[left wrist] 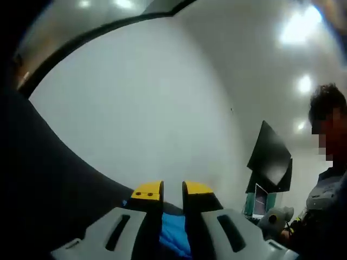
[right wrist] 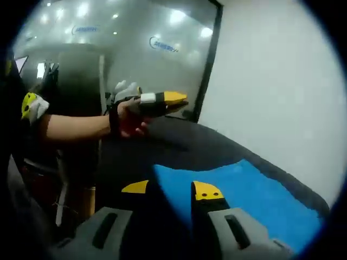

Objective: Spread out the cloth and fold it

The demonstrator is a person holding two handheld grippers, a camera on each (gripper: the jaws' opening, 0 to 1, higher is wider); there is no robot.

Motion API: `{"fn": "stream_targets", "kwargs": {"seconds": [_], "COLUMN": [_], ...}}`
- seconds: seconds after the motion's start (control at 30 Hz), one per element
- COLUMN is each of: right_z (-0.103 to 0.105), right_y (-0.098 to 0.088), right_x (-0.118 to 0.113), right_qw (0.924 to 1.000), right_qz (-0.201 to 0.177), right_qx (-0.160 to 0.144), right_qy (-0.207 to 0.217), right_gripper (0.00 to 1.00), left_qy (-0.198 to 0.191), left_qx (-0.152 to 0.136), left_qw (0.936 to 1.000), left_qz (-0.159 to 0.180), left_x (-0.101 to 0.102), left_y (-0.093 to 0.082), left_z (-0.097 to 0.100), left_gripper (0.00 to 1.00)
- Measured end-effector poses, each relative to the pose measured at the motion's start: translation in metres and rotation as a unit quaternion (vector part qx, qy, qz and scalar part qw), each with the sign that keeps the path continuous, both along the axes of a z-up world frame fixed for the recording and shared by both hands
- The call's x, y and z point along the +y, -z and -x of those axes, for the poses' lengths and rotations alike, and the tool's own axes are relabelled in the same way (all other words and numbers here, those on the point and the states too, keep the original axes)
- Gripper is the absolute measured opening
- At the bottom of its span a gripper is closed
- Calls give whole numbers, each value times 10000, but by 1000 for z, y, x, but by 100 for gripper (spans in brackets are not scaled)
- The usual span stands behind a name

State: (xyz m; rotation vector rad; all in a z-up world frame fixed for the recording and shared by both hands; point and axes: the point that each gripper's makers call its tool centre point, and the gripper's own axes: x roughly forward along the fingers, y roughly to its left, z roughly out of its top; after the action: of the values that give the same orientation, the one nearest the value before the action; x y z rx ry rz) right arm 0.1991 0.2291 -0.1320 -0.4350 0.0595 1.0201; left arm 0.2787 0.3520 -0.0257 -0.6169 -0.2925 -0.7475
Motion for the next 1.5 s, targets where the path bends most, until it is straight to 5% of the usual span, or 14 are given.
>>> {"fn": "stream_targets", "kwargs": {"seconds": [0.07,0.1,0.27,0.43,0.53,0.6,0.7,0.83,0.9,0.97,1.13,1.23,1.43,1.5], "right_z": [-4,-9,-31,-29,-24,-20,-3,18,29,34,45,50,54,55], "right_y": [14,6,14,19,1,-19,-47,-73,-88,-100,-132,-145,-159,-164], "right_x": [4,10,9,7,4,-4,-14,-32,-42,-49,-66,-73,-90,-98], "right_qw": [9991,9998,9987,9931,9791,9741,9690,9691,9655,9597,9518,9534,9567,9580], "right_qz": [410,-81,334,58,-620,-1009,-1311,-1460,-1631,-1840,-2189,-2236,-2287,-2282], "right_qx": [-113,-110,1,1120,1933,2023,2076,1931,1954,2040,2043,1911,1700,1639], "right_qy": [30,150,398,329,76,-16,-279,-462,-557,-596,-667,-668,-595,-573], "right_gripper": [26,24,11,0,0,0,0,0,0,0,0,0,0,0], "left_qy": [21,28,105,143,335,729,811,632,981,1007,375,429,-68,-107], "left_qx": [-51,-69,-115,-244,-195,-42,-428,-1484,-1393,-1364,-1704,-1742,-2241,-2106], "left_qw": [9999,9998,9996,9996,9992,9973,9901,9282,9116,8829,8130,8138,7274,7199], "left_qz": [-125,-162,-221,-36,-84,-90,-1062,-3353,-3740,-4378,-5555,-5528,-6485,-6613], "left_x": [-4,-5,-8,-6,-12,-20,-31,-65,-80,-98,-127,-150,-161,-158], "left_y": [1,1,1,-5,-2,1,8,38,57,80,102,96,103,109], "left_z": [2,3,4,10,10,12,20,42,51,46,10,-4,-33,-36], "left_gripper": [18,18,18,18,18,18,24,43,56,70,65,60,38,26]}}
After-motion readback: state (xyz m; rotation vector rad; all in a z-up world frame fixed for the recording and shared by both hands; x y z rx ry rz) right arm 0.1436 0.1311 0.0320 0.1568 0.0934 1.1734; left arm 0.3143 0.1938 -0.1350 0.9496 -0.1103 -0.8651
